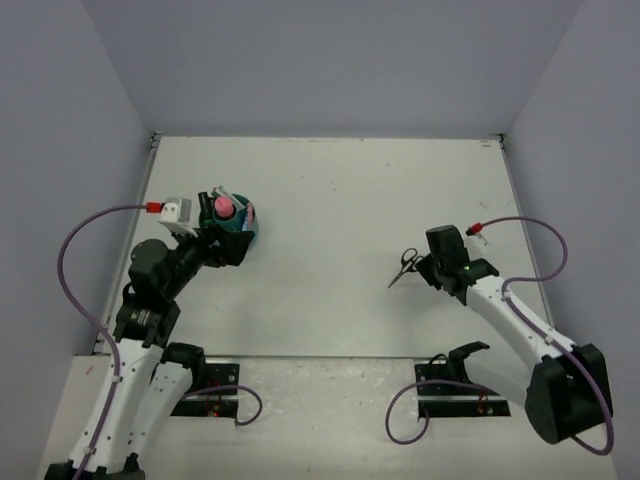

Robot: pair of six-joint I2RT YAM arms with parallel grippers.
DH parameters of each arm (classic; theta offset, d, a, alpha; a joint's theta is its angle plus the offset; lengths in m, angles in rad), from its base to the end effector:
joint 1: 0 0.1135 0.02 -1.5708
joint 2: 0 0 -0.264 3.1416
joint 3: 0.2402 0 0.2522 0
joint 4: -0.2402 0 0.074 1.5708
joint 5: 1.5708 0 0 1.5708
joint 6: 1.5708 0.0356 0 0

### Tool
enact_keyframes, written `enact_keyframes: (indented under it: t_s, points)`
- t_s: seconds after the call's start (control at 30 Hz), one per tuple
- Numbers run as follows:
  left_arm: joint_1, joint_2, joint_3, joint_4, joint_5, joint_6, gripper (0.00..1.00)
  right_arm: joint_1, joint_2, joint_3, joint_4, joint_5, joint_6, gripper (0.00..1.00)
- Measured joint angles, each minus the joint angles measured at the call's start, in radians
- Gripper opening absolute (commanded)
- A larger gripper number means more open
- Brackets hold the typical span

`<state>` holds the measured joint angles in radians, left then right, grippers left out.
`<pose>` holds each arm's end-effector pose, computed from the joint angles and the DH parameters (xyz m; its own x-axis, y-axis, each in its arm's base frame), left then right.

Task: Sort the stationery into containers
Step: Pick up the scissors from the center of the board.

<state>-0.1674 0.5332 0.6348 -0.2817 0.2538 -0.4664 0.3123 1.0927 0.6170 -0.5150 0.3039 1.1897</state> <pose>0.1336 -0.0316 0.3128 -0.3398 -0.3840 -0.8585 0.2822 0.8292 -0.4826 0.1964 0.0522 0.1987 -0.4233 0.7941 -0.4362 0.6879 0.5950 0.4157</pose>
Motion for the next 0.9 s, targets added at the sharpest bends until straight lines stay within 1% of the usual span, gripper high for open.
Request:
enact_keyframes:
  t_s: [0.07,0.13,0.17,0.2,0.27,0.33,0.43,0.57,0.73,0.77,0.83,0.9]
  points:
    - [-0.032,0.066,-0.077,0.163,0.116,-0.076,1.00,0.069,-0.109,-0.002,0.034,0.003,-0.054,0.00]
    - [-0.125,0.156,-0.137,0.277,0.170,-0.145,1.00,0.145,-0.186,0.003,0.066,0.012,-0.100,0.00]
    - [-0.205,0.202,-0.147,0.297,0.155,-0.161,1.00,0.191,-0.203,0.014,0.067,0.024,-0.122,0.00]
    - [-0.317,0.260,-0.141,0.326,0.124,-0.171,1.00,0.235,-0.209,0.029,0.062,0.032,-0.143,0.00]
    - [-0.512,0.382,-0.075,0.354,0.093,-0.175,0.99,0.321,-0.191,0.070,0.049,0.056,-0.187,0.00]
    - [-0.617,0.484,0.010,0.385,0.066,-0.172,0.97,0.402,-0.168,0.112,0.038,0.078,-0.233,0.00]
    - [-0.639,0.561,0.096,0.441,0.032,-0.168,0.91,0.515,-0.157,0.167,0.012,0.118,-0.301,0.00]
    - [-0.646,0.659,0.167,0.496,0.006,-0.169,0.83,0.615,-0.149,0.221,-0.037,0.174,-0.354,0.00]
    - [-0.667,0.741,0.168,0.513,0.000,-0.171,0.64,0.686,-0.122,0.262,-0.086,0.224,-0.377,0.00]
    - [-0.671,0.754,0.170,0.514,0.001,-0.173,0.62,0.700,-0.113,0.274,-0.099,0.237,-0.379,0.00]
    - [-0.677,0.774,0.173,0.517,0.005,-0.175,0.53,0.723,-0.089,0.302,-0.120,0.258,-0.379,0.00]
    - [-0.683,0.783,0.173,0.518,0.008,-0.178,0.47,0.739,-0.065,0.327,-0.144,0.286,-0.377,0.00]
